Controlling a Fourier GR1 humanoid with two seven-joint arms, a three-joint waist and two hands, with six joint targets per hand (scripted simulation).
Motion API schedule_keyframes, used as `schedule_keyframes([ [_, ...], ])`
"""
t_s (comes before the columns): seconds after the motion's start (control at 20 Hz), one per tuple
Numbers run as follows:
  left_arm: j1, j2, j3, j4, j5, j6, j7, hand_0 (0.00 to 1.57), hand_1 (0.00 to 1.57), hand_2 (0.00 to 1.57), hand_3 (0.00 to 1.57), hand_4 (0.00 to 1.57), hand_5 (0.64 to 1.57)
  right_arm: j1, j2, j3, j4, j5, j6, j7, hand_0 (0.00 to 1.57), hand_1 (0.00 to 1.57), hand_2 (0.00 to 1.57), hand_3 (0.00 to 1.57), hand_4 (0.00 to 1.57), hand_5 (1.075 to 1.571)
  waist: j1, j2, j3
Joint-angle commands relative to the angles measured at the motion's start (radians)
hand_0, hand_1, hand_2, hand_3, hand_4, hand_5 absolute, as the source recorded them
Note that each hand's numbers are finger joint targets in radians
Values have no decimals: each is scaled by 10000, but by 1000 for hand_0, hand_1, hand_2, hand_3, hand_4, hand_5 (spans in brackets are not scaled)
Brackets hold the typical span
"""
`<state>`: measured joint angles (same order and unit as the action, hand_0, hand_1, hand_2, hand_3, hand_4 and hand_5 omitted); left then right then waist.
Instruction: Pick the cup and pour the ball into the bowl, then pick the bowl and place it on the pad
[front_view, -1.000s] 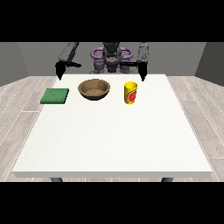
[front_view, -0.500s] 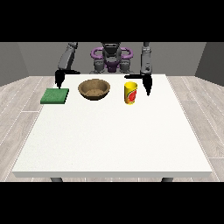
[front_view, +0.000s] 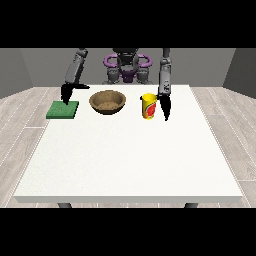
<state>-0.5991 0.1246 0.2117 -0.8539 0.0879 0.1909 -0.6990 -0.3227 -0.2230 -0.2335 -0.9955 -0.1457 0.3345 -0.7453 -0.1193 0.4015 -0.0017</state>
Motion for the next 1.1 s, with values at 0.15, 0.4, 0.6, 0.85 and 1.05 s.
schedule_keyframes([
  [0.15, -570, -156, 318, 899, 56, 393, -963, 0, 0, 0, 0, 0, 1411, -301, -887, -266, 550, -60, 719, -608, 0, 0, 0, 0, 0, 1541, -419, 825, 17],
  [0.4, -299, -278, 543, 1032, -543, 2236, -1848, 1379, 1379, 1571, 1571, 1139, 1544, -739, -1222, -384, -61, -546, 848, 94, 0, 0, 0, 0, 0, 1540, -975, 1283, 12],
  [0.6, -328, 185, 750, 155, -492, 2689, -795, 1365, 1365, 1571, 1571, 1194, 1528, -645, -1521, -259, -65, -478, 1154, -153, 0, 0, 277, 0, 129, 1548, -1485, 1432, 22],
  [0.85, 445, 58, -436, -780, -2039, 4153, 611, 1390, 1390, 1571, 1571, 1228, 1534, -823, -1146, 123, 776, -247, 886, 207, 0, 0, 277, 0, 217, 1554, -1460, 70, 46],
  [1.05, -378, 974, -1293, -453, -4026, 5463, 2455, 1396, 1396, 1571, 1571, 1245, 1532, -1587, -993, 356, 1113, -228, 681, 1161, 0, 0, 231, 174, 268, 1552, -1809, -801, 75],
])
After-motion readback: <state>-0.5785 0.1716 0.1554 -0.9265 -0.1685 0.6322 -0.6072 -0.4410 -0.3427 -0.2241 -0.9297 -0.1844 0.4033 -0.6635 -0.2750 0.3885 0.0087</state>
